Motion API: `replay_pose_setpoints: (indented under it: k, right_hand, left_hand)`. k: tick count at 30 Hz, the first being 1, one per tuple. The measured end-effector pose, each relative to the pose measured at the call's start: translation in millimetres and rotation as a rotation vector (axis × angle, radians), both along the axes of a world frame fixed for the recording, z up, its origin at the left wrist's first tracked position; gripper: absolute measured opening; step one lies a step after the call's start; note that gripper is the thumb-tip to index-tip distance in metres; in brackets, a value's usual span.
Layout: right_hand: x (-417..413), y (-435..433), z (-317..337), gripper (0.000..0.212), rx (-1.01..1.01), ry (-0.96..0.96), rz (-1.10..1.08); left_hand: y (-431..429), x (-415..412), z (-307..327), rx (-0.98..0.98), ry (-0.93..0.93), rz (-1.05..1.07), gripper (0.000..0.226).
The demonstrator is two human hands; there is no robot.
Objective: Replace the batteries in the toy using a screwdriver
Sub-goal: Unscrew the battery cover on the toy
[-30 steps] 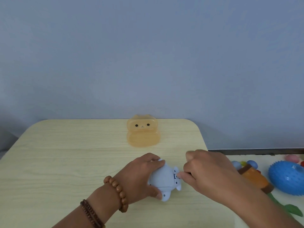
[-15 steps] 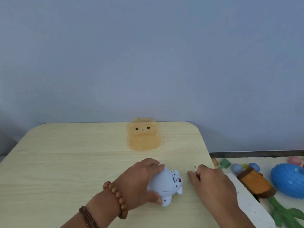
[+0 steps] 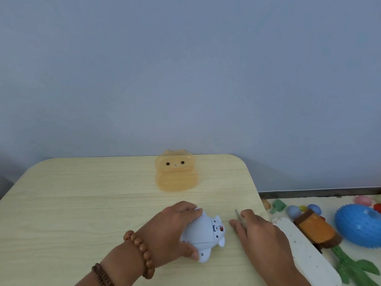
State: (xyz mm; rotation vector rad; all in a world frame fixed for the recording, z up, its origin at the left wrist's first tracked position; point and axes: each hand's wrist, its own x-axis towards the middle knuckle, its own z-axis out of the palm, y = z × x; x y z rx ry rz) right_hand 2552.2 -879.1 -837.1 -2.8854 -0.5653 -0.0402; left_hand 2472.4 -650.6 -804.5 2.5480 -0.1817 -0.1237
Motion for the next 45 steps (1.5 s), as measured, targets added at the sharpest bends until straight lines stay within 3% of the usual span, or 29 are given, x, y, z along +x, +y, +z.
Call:
replay_pose_setpoints:
  k: [4, 8, 11, 14, 21, 26, 33, 45]
  right_hand:
    - [-1.0, -1.6, 0.4, 0.033, 0.007, -0.055, 0.011]
    - [2.3, -15.4, 22.8, 0.033, 0.389, -0.032, 0.042]
    - [-6.6, -15.8, 37.2, 0.062, 0.398, 0.169, 0.325]
    - [-9.9, -3.7, 32.9, 0.084, 0.347, 0.339, 0.450]
    - [-1.1, 12.2, 23.5, 0.058, 0.440, 0.360, 0.454]
    - [-4.7, 12.9, 24.3, 0.049, 0.489, 0.349, 0.425]
    - [-7.2, 13.1, 22.0, 0.051, 0.526, 0.364, 0.421]
    - [-6.1, 12.3, 23.1, 0.049, 0.506, 0.357, 0.437]
  left_hand:
    - [-0.2, -0.3, 1.3, 0.013, 0.019, -0.001, 0.089]
    - [1.5, -1.1, 1.1, 0.026, 0.039, -0.012, 0.092]
    - [2.5, -1.5, 1.4, 0.041, 0.051, -0.019, 0.093]
    - [0.8, -1.6, 4.1, 0.048, 0.063, -0.024, 0.092]
    - [-4.4, -4.8, 9.4, 0.017, 0.085, -0.010, 0.087]
    - [-34.7, -2.1, 6.8, -0.087, -0.057, 0.246, 0.055]
    - [-61.1, 0.0, 17.9, -0.001, -0.078, 0.440, 0.037]
    - [-71.0, 6.5, 26.3, 0.091, -0.048, 0.464, 0.032]
